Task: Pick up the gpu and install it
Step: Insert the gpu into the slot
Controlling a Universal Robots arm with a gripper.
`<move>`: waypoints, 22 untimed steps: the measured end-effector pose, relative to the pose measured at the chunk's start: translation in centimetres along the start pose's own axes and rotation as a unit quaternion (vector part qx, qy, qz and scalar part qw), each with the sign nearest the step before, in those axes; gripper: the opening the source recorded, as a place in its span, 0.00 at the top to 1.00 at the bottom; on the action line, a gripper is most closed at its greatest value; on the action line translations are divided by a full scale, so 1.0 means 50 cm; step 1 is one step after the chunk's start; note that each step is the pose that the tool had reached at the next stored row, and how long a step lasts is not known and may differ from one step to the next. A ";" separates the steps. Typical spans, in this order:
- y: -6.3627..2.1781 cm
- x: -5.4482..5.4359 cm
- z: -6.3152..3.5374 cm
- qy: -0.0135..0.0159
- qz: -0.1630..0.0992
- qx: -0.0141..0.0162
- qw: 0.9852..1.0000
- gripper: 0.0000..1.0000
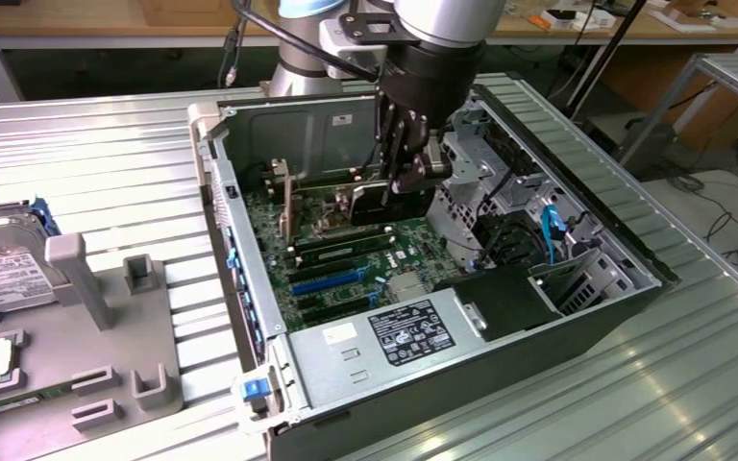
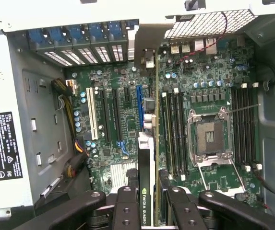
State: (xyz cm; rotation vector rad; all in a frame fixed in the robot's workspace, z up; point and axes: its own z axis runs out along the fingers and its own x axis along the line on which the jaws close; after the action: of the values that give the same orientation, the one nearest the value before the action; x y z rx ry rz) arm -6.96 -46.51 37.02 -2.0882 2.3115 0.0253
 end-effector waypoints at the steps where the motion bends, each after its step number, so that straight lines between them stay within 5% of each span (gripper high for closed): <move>1: 0.000 0.000 0.000 0.000 0.000 0.000 1.000 0.73; 9: 0.000 0.000 0.000 -0.001 0.000 0.000 1.000 0.73; 10: 0.000 0.000 0.003 -0.002 0.000 0.001 1.000 0.73; 22: 0.003 0.005 0.055 -0.002 -0.009 0.001 1.000 0.73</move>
State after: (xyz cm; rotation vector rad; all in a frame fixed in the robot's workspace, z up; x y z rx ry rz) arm -7.11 -46.68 34.27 -2.1061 2.2884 0.0283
